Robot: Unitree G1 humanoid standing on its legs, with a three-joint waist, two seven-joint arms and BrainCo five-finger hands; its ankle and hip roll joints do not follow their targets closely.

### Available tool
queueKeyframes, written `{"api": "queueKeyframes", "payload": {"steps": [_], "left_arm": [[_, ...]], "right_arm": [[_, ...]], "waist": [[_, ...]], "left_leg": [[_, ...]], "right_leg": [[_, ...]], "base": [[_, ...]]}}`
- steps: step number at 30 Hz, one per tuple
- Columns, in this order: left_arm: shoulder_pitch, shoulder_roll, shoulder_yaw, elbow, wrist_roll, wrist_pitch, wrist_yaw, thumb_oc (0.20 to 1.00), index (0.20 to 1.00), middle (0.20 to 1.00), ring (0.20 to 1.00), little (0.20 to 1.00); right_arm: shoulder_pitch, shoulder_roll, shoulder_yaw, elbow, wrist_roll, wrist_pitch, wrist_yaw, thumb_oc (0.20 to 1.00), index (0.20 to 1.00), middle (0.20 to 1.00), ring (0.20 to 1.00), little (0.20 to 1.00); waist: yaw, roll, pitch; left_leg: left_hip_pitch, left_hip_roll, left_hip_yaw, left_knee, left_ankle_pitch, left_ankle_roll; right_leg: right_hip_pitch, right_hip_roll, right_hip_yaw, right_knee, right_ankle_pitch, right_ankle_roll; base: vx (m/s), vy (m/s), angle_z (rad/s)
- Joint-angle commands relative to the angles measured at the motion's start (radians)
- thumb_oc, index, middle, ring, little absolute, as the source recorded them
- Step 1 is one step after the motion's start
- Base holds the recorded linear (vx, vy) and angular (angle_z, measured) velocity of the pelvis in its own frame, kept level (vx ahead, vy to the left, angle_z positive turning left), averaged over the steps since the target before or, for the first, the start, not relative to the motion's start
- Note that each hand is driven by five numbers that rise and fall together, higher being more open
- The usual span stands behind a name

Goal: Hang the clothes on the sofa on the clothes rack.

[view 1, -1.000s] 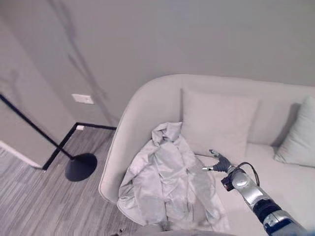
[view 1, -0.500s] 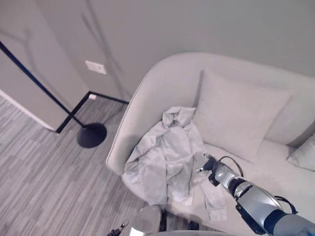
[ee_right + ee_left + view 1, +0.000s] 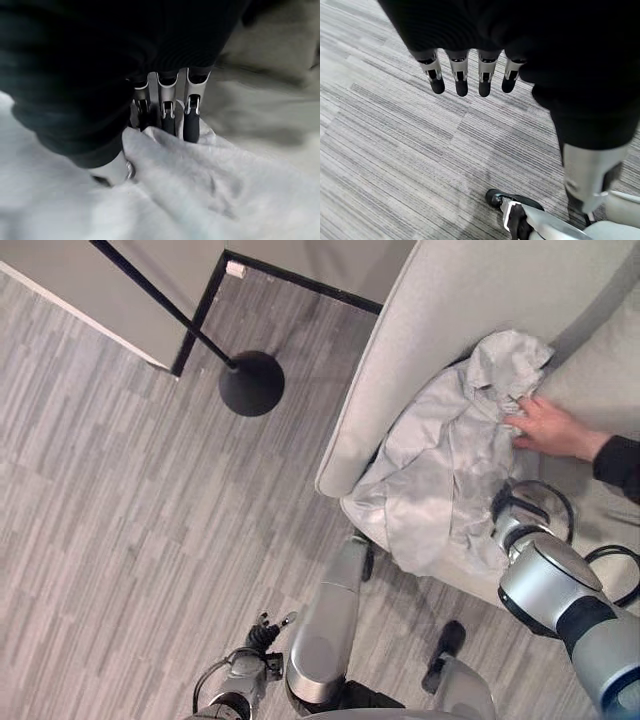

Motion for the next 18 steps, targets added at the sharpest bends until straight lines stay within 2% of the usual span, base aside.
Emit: {"api": "queueKeyframes", "payload": {"steps": [1,3,6,7,10,11,12,14,15,17,18], "left_arm": [[0.048,0.007,-0.012,0.070,0.014,0.020,0.000,1.000,1.000,1.000,1.000,1.000],[0.047,0.028,0.004,0.094,0.013,0.027,0.002,1.000,1.000,1.000,1.000,1.000],[0.045,0.058,0.031,0.122,0.005,0.037,-0.001,1.000,1.000,1.000,1.000,1.000],[0.054,0.078,0.046,0.140,0.001,0.043,-0.003,1.000,1.000,1.000,1.000,1.000],[0.072,0.109,0.070,0.171,-0.003,0.060,-0.012,1.000,1.000,1.000,1.000,1.000],[0.087,0.133,0.086,0.191,-0.008,0.074,-0.015,1.000,1.000,1.000,1.000,1.000],[0.090,0.142,0.108,0.197,-0.007,0.088,-0.020,1.000,1.000,1.000,1.000,1.000],[0.091,0.142,0.107,0.197,-0.007,0.088,-0.020,1.000,1.000,1.000,1.000,1.000],[0.097,0.158,0.111,0.196,0.006,0.098,-0.020,1.000,1.000,1.000,1.000,1.000],[0.109,0.170,0.103,0.207,0.018,0.104,-0.025,1.000,1.000,1.000,1.000,1.000],[0.115,0.176,0.101,0.208,0.022,0.104,-0.028,1.000,1.000,1.000,1.000,1.000]], "right_arm": [[0.027,0.108,-0.139,-0.071,0.068,-0.049,0.050,0.200,0.200,0.200,0.200,0.200],[0.051,0.092,-0.192,-0.152,0.105,-0.065,0.052,0.200,0.200,0.200,0.200,0.200],[0.073,0.083,-0.238,-0.231,0.125,-0.073,0.059,0.200,0.200,0.200,0.200,0.200],[0.105,0.086,-0.274,-0.284,0.137,-0.077,0.067,0.200,0.200,0.200,0.200,0.200],[0.184,0.080,-0.308,-0.432,0.122,-0.085,0.091,0.200,0.200,0.200,0.200,0.200],[0.273,0.043,-0.320,-0.687,0.078,-0.084,0.123,0.200,0.200,0.200,0.200,0.200],[0.328,-0.019,-0.362,-0.857,0.030,-0.094,0.130,1.000,1.000,1.000,1.000,1.000],[0.333,-0.022,-0.364,-0.864,0.029,-0.091,0.132,1.000,1.000,1.000,1.000,1.000],[0.487,-0.174,-0.481,-1.293,-0.050,-0.126,0.180,1.000,1.000,1.000,1.000,1.000],[0.549,-0.217,-0.528,-1.478,-0.074,-0.141,0.206,1.000,1.000,1.000,1.000,1.000],[0.556,-0.232,-0.534,-1.512,-0.085,-0.143,0.209,1.000,1.000,1.000,1.000,1.000]], "waist": [[-0.013,0.018,-0.011],[-0.042,-0.016,-0.011],[-0.072,-0.050,-0.012],[-0.092,-0.071,-0.045],[-0.126,-0.103,-0.118],[-0.157,-0.120,-0.152],[-0.187,-0.128,-0.180],[-0.187,-0.127,-0.181],[-0.233,-0.127,-0.223],[-0.251,-0.121,-0.259],[-0.257,-0.117,-0.271]], "left_leg": [[0.056,0.120,-0.028,-0.148,0.214,-0.128],[0.124,0.117,-0.027,-0.189,0.210,-0.139],[0.197,0.109,-0.020,-0.236,0.212,-0.149],[0.229,0.102,-0.017,-0.272,0.214,-0.152],[0.275,0.087,-0.009,-0.328,0.222,-0.153],[0.310,0.078,0.001,-0.356,0.224,-0.153],[0.332,0.071,0.009,-0.367,0.228,-0.150],[0.333,0.071,0.009,-0.368,0.228,-0.150],[0.366,0.063,0.018,-0.377,0.243,-0.142],[0.394,0.055,0.027,-0.400,0.243,-0.136],[0.404,0.052,0.032,-0.412,0.242,-0.133]], "right_leg": [[-0.051,-0.030,0.011,-0.015,0.092,-0.012],[-0.008,-0.041,0.011,-0.030,0.086,-0.013],[0.035,-0.052,0.006,-0.050,0.078,-0.015],[0.044,-0.058,0.000,-0.064,0.074,-0.016],[0.047,-0.069,-0.009,-0.079,0.065,-0.016],[0.050,-0.072,-0.011,-0.079,0.058,-0.017],[0.053,-0.075,-0.011,-0.075,0.053,-0.015],[0.054,-0.075,-0.012,-0.075,0.052,-0.015],[0.058,-0.082,-0.011,-0.067,0.050,-0.013],[0.064,-0.079,-0.012,-0.064,0.045,-0.012],[0.066,-0.076,-0.014,-0.064,0.044,-0.011]], "base": [[0.08,-0.040,-0.04],[0.09,-0.066,0.11],[0.09,-0.072,-0.19],[0.16,-0.084,-0.43],[0.15,-0.057,-0.05],[0.17,-0.043,-0.12],[0.14,-0.040,0.11],[0.07,-0.024,-0.06],[0.12,-0.041,-0.07],[0.12,-0.027,0.62],[0.08,-0.008,0.01]]}}
